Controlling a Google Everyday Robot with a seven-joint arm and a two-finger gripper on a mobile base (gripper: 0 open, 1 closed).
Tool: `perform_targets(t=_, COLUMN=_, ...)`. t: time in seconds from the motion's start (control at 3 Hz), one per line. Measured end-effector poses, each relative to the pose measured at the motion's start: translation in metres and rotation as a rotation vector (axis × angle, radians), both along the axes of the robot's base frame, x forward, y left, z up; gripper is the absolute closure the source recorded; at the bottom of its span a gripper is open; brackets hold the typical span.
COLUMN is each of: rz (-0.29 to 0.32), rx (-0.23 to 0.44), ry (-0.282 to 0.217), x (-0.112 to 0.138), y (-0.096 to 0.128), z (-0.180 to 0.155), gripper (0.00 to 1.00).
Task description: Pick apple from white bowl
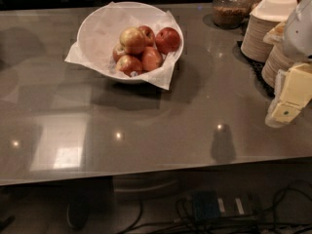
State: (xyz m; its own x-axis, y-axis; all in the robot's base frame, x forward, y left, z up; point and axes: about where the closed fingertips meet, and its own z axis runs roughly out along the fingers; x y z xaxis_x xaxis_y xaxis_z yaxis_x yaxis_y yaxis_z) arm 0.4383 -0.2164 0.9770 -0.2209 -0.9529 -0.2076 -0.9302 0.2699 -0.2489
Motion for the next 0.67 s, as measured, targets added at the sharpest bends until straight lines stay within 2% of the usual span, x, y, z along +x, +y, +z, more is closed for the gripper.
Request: perform_targets(t=0.67, rz=0.012, rx=0.010, ry=-0.014, x=0.0039, y=0.0039, z=0.0020, gripper=0.00)
